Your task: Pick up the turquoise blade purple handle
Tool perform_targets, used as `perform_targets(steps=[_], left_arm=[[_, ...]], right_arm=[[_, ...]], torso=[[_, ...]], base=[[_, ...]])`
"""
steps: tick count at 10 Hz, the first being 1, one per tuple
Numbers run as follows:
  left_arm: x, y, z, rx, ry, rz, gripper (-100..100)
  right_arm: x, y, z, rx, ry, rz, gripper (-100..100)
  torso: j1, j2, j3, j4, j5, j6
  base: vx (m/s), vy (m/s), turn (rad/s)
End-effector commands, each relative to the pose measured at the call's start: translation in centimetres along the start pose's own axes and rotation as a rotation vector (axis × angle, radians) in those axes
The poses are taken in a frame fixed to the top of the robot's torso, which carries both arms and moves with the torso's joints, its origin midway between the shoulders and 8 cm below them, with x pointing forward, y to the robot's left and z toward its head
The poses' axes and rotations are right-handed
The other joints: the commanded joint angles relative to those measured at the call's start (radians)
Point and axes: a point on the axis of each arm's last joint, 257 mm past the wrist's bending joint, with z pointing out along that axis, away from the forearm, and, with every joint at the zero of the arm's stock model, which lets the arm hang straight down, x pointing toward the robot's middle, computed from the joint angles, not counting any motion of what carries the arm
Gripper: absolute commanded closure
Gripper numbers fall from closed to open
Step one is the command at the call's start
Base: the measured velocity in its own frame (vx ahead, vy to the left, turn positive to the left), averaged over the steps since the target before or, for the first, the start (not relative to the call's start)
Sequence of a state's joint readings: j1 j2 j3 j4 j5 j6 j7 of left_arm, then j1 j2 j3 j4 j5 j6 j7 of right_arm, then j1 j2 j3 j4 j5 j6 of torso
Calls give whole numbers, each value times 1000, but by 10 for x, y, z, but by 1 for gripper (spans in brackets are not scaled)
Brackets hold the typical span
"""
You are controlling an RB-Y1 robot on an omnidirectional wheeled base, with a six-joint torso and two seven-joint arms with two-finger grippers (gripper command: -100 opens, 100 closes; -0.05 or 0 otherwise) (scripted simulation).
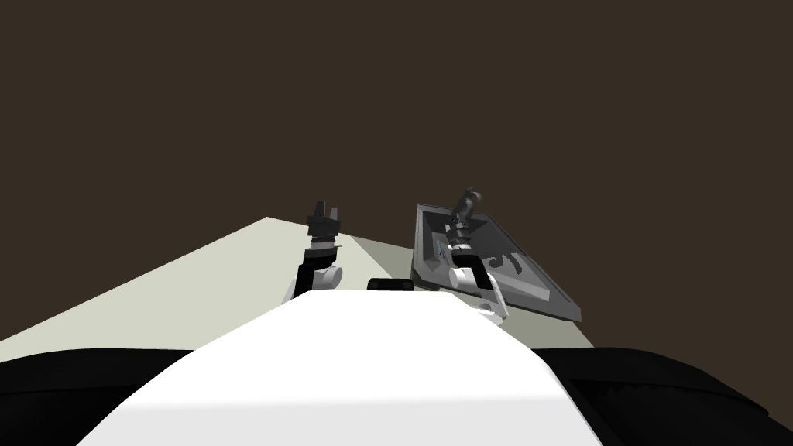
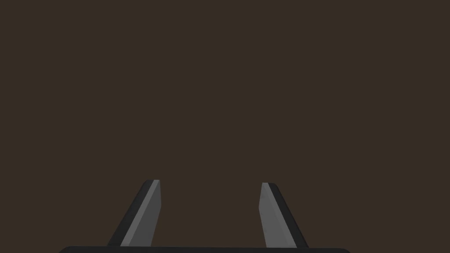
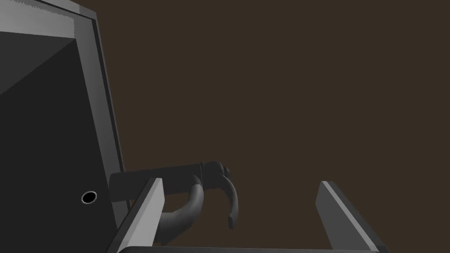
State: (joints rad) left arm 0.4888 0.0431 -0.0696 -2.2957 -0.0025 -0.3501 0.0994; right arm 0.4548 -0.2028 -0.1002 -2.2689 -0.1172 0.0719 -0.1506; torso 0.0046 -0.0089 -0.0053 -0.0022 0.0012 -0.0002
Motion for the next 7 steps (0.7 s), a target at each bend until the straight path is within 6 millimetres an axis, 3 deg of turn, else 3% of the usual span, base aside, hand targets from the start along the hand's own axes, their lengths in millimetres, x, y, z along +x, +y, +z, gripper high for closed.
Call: perform_targets(steps=[1,5,7], left_arm=[[0,0,0,0,0,0,0],[0,0,0,0,0,0,0],[0,0,0,0,0,0,0]], right_arm=[[-15,-17,1,58,-24,29,-100],[-43,-55,-3,196,-83,88,-100],[-45,-65,-5,237,-91,88,-100]], torso=[[0,0,0,0,0,0],[-1,0,0,0,0,0],[-1,-1,-1,0,0,0]], base=[[132,86,-69],[141,71,-69],[99,49,-27]])
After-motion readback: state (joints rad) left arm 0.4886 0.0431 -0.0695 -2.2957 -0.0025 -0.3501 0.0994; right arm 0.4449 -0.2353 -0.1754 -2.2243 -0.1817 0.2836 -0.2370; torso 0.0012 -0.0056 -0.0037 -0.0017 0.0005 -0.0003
